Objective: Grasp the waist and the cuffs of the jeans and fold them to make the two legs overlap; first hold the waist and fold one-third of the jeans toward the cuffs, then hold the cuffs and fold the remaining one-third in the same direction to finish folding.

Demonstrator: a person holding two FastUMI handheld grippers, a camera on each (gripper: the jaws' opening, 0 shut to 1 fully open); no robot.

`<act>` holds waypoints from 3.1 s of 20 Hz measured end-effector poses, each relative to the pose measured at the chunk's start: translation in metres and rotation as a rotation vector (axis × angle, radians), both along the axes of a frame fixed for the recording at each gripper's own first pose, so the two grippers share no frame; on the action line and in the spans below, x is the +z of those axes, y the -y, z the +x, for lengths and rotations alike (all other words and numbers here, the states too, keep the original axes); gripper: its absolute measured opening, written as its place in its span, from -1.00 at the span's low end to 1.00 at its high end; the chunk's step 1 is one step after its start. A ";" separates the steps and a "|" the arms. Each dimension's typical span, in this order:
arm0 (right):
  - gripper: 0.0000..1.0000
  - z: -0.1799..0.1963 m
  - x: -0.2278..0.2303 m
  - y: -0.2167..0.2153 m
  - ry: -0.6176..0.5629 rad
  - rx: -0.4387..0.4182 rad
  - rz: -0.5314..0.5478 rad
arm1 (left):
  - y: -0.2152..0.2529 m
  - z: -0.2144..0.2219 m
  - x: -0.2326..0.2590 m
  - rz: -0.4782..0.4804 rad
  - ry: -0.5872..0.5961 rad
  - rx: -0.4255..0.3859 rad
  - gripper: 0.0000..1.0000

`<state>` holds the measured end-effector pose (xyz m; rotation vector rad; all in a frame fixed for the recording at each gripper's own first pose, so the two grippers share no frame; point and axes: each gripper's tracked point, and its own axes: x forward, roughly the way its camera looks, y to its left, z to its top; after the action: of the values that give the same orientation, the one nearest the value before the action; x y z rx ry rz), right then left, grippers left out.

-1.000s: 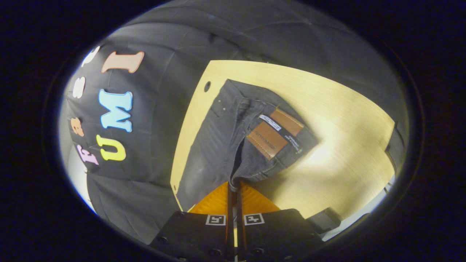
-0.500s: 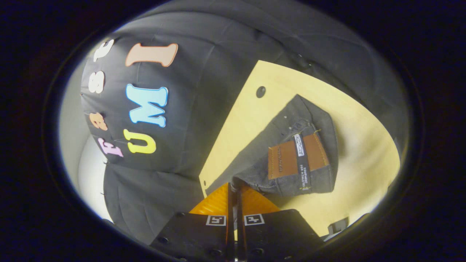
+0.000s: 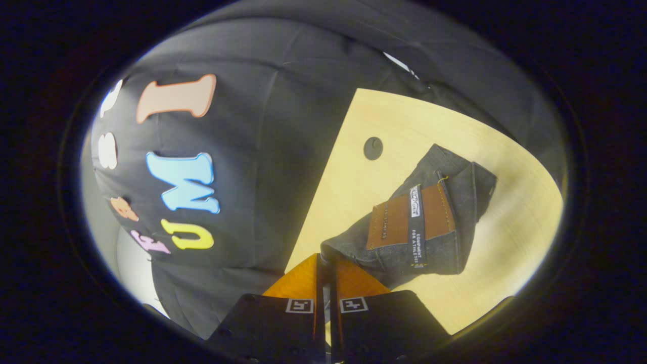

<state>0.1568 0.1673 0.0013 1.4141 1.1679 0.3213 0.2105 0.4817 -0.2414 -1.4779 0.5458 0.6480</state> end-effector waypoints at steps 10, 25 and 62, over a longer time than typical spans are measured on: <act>-0.81 0.042 -0.094 -0.035 -0.055 -0.056 -0.073 | -0.002 0.063 -0.097 0.066 -0.169 -0.109 -0.83; 0.71 -0.020 -0.080 0.022 0.166 -0.096 -0.436 | 0.048 0.034 -0.058 0.431 -0.257 -0.310 0.80; -0.84 -0.079 -0.110 0.073 0.110 -0.406 -0.499 | 0.186 -0.027 0.116 1.137 0.057 -0.543 0.94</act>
<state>0.0773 0.0939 -0.1092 1.1363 0.7744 -0.1699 0.1839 0.2953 -0.1250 -0.2510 0.3867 0.3546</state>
